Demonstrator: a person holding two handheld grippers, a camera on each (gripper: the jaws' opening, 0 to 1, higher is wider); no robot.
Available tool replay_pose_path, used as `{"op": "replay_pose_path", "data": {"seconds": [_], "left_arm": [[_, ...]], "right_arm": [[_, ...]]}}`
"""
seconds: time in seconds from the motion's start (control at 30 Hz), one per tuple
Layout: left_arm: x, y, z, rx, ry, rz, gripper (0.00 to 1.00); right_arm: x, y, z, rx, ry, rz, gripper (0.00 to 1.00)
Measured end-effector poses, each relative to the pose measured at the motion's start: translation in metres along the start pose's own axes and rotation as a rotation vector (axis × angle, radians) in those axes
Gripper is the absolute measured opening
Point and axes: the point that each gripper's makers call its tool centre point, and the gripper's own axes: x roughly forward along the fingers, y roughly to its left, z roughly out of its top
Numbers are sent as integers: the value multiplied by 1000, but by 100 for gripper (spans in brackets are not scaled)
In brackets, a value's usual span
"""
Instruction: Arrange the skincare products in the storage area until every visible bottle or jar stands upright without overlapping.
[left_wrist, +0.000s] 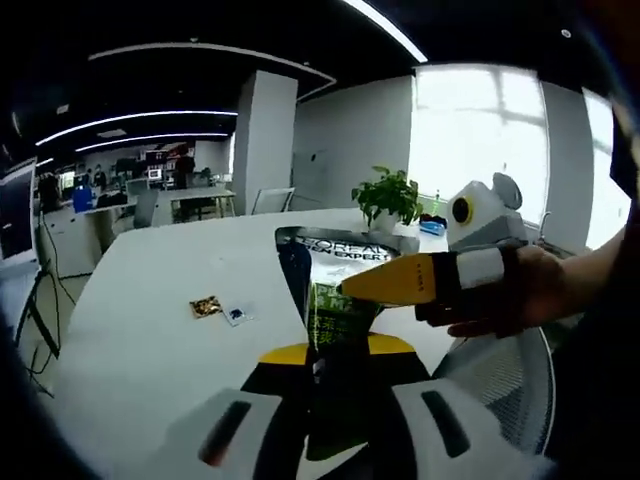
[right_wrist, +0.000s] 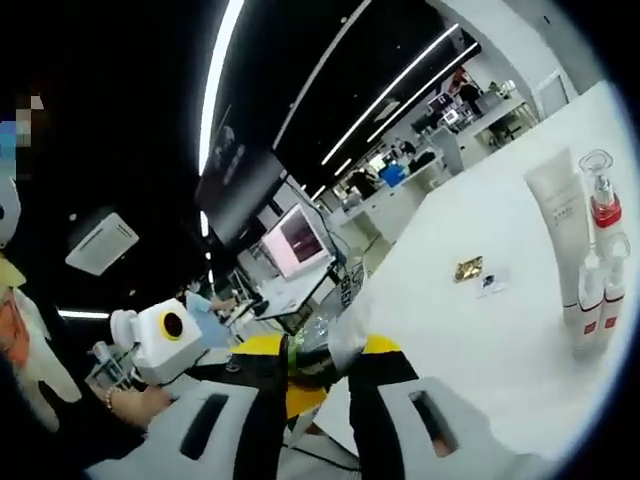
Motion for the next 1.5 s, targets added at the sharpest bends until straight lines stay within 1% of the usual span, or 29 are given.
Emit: {"op": "replay_pose_path", "data": {"seconds": [0.07, 0.17, 0.23, 0.3, 0.33, 0.37, 0.4, 0.47, 0.53, 0.6, 0.63, 0.7, 0.73, 0.77, 0.8, 0.87, 0.93, 1.0, 1.03, 1.07, 1.1, 1.13, 1.17, 1.2, 1.23, 1.27, 1.3, 1.4, 1.5], "left_arm": [[1, -2, 1, 4, 1, 0, 23], [8, -10, 7, 15, -12, -22, 25], [10, -14, 10, 33, -15, -35, 25], [12, -17, 9, 87, -7, -43, 28], [14, -17, 10, 141, -22, -45, 31], [15, -16, 9, 162, -26, -29, 39], [15, -16, 4, 195, 0, -26, 46], [13, -14, 1, 183, 19, -22, 55], [9, -11, 4, 184, 0, -21, 59], [5, -4, 8, 151, 3, -27, 64], [3, -1, 11, 126, -3, -34, 67], [2, 2, 19, 115, -5, -37, 76], [2, 3, 23, 107, -2, -49, 79], [3, 1, 27, 97, -1, -62, 79], [3, -4, 27, 76, 3, -103, 80], [4, -12, 33, -9, 7, -152, 76], [2, -19, 33, -169, 23, -266, 70], [0, -21, 37, -273, 1, -347, 62], [-1, -21, 39, -285, -12, -357, 59], [-1, -21, 39, -283, -20, -361, 56], [-2, -25, 43, -307, -39, -383, 57], [-3, -31, 44, -350, -32, -403, 57], [-2, -33, 45, -365, -38, -408, 57], [-4, -43, 49, -400, -45, -463, 52], [-7, -51, 49, -433, -31, -511, 43], [-5, -50, 51, -441, -48, -503, 35], [-5, -54, 55, -454, -67, -516, 28], [-1, -56, 59, -490, -89, -490, 8], [5, -55, 63, -533, -120, -446, 8]], "right_arm": [[-2, 0, 3, -23, -17, -21, 19], [-8, 2, 10, -15, -51, -17, 15], [-11, 1, 14, 10, -70, -19, 14], [-12, -7, 13, 64, -56, -44, 12], [-12, -9, 13, 49, -56, -46, 10], [-11, -8, 13, 41, -52, -41, 7], [-10, -10, 8, 24, -22, -53, 6], [-9, -4, 5, -4, 6, -24, 4], [-10, -2, 7, 4, -6, -18, 4], [-12, 0, 11, 24, -10, 8, 4], [-13, 2, 13, 30, -11, 28, 4], [-15, 13, 17, 47, 4, 104, 4], [-15, 15, 19, 46, 14, 134, 4], [-15, 14, 20, 45, 20, 140, 4], [-15, 15, 21, 46, 31, 157, 4], [-16, 16, 22, 41, 59, 198, 4], [-19, 21, 22, 24, 84, 245, 4], [-24, 29, 24, 51, 108, 310, 4], [-27, 37, 25, 104, 120, 358, 3], [-29, 42, 28, 118, 112, 385, 3], [-31, 45, 32, 117, 102, 414, 3], [-32, 45, 34, 129, 104, 420, 3], [-32, 46, 36, 140, 103, 428, 3], [-32, 45, 38, 137, 99, 424, 3], [-32, 44, 39, 137, 98, 421, 3], [-32, 40, 41, 136, 94, 408, 3], [-31, 36, 41, 148, 98, 395, 3], [-30, 22, 45, 153, 87, 340, 3], [-29, 19, 52, 158, 62, 329, 4]]}}
